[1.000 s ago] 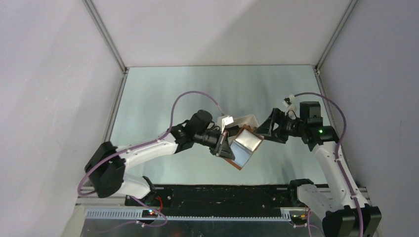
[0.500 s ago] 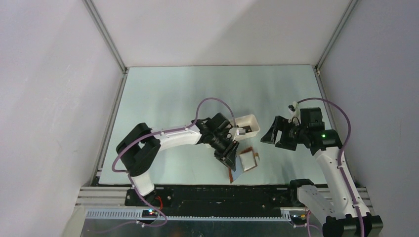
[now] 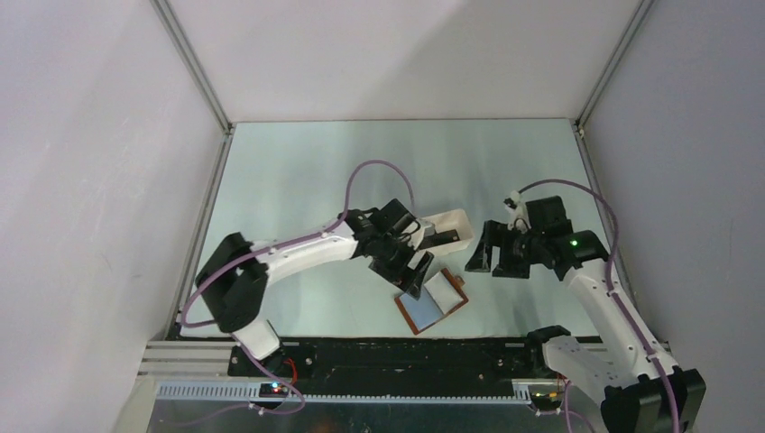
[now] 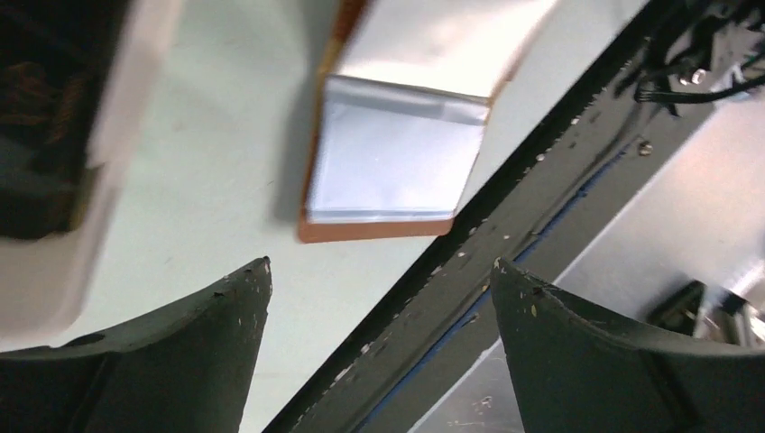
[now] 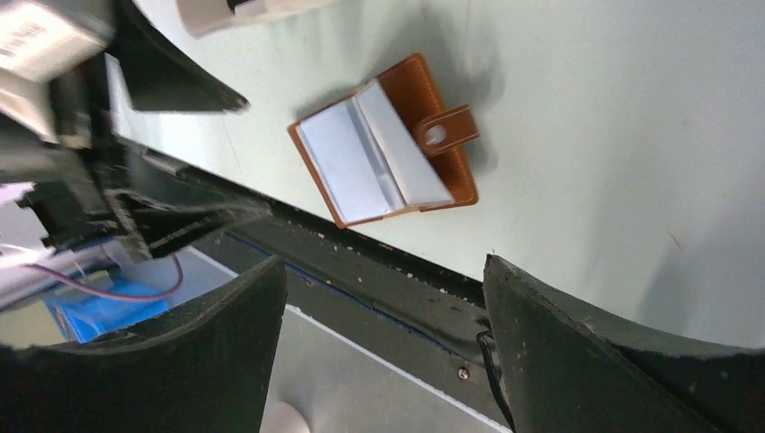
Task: Put the credit cards into the card holder
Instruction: Place the card holder at the center of the board.
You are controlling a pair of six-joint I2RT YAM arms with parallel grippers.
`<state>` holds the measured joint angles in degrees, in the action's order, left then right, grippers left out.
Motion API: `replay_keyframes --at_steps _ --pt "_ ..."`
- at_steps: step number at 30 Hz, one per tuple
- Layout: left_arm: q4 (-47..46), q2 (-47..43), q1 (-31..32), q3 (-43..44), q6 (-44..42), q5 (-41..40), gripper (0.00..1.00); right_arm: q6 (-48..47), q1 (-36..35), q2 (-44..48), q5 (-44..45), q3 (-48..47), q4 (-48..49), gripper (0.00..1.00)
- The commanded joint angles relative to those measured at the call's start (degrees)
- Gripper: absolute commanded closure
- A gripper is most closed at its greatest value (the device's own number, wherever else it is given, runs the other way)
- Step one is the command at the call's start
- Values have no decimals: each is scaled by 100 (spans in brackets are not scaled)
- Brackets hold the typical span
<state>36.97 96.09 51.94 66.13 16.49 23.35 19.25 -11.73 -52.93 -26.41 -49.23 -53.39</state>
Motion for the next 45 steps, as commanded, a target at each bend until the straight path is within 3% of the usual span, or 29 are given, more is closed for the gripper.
replay_keyframes --at_steps 1,5,11,15,18,20,22,31,39,45 --pt "438 -905 -36 151 58 -1673 6 48 -700 -253 258 10 382 18" --pt "456 -1642 -38 -83 323 -2513 6 280 -1463 -628 504 10 946 20" --pt "438 -2826 -65 -313 994 -3416 4 496 -2465 -1528 887 -183 2024 31" --pt "401 -3502 -135 -349 1336 -3661 3 480 -2963 -2348 1210 -444 2373 49" --pt "247 -4059 -148 -437 1485 -3663 2 503 -3293 -2891 1793 -588 2575 75" --pt "138 -4271 -149 -528 1567 -3639 2 505 -3421 -3104 2313 -601 2715 86" --pt "36 -4464 -154 -634 1631 -3604 2 494 -3454 -3310 2688 -600 2805 93" --pt "-744 -4924 -156 -1030 1617 -3158 3 482 -3496 -4016 3495 -534 2744 97" --pt "-1281 -5191 -166 -1217 1612 -3248 0 578 -3510 -3751 3494 -343 2521 98" --pt "-1295 -5126 -474 -1355 2205 -3283 0 660 -3520 -3569 3467 -251 2382 98"
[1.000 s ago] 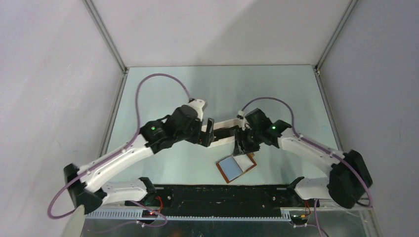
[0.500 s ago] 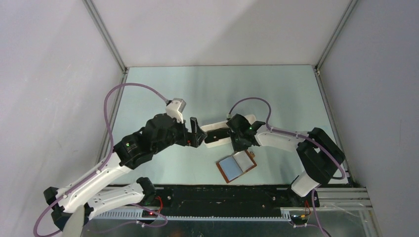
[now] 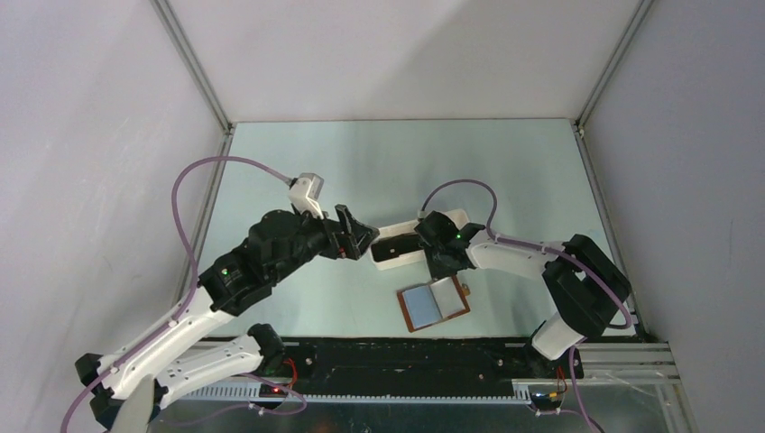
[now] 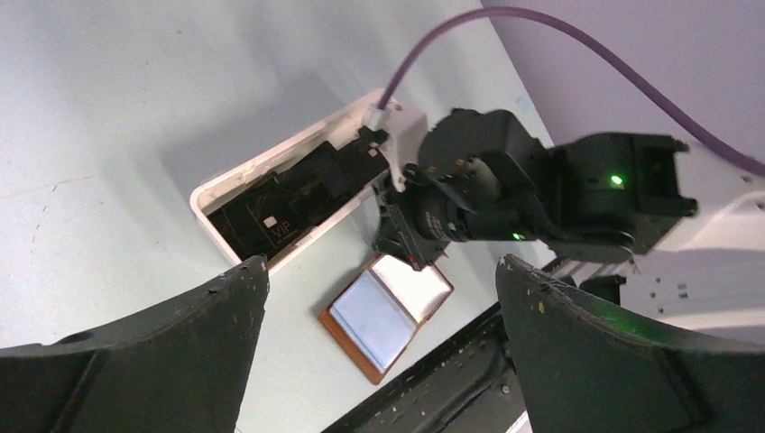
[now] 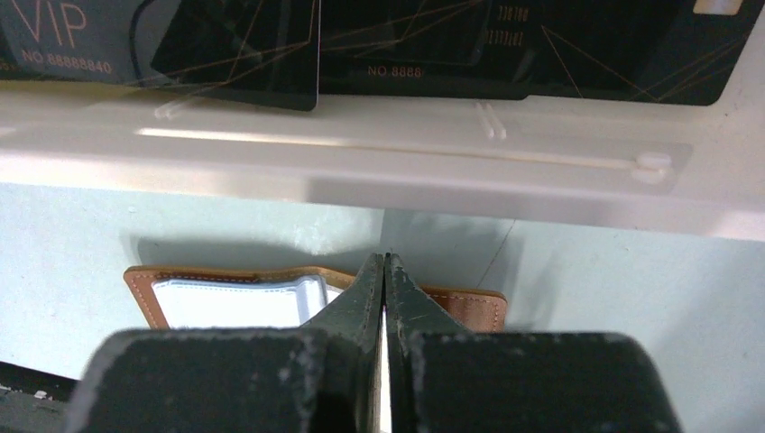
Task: Put the credit cards into the card holder
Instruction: Place the card holder at the center of the board.
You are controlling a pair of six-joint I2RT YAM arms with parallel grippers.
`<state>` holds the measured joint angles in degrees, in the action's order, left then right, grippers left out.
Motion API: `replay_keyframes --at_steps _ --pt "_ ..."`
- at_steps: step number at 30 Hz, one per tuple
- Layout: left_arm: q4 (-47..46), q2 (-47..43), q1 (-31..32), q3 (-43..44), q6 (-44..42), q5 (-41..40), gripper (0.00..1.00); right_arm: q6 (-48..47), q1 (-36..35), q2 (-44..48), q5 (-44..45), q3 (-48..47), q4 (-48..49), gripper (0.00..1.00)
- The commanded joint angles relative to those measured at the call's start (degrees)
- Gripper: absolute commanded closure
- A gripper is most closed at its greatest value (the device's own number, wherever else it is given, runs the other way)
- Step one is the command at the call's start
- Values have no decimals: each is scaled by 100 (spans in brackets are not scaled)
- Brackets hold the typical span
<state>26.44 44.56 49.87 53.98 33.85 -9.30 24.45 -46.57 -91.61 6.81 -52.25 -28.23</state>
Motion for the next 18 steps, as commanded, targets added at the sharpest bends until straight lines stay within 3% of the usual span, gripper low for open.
replay_keyframes --at_steps 1,5,12,14,18 --pt "-243 54 -427 -154 616 199 0 144 -45 352 145 66 -169 98" --pt "-229 295 -788 -261 900 816 0 168 -63 511 99 121 -239 98" --pt "-41 879 -873 -226 969 774 0 196 9 805 78 114 -424 95" --pt "-19 1081 -917 -231 1040 752 0 160 148 1004 -86 88 -455 89" --pt "-6 1625 -1105 -254 1256 867 0 -13 603 1486 -698 -137 -405 66"
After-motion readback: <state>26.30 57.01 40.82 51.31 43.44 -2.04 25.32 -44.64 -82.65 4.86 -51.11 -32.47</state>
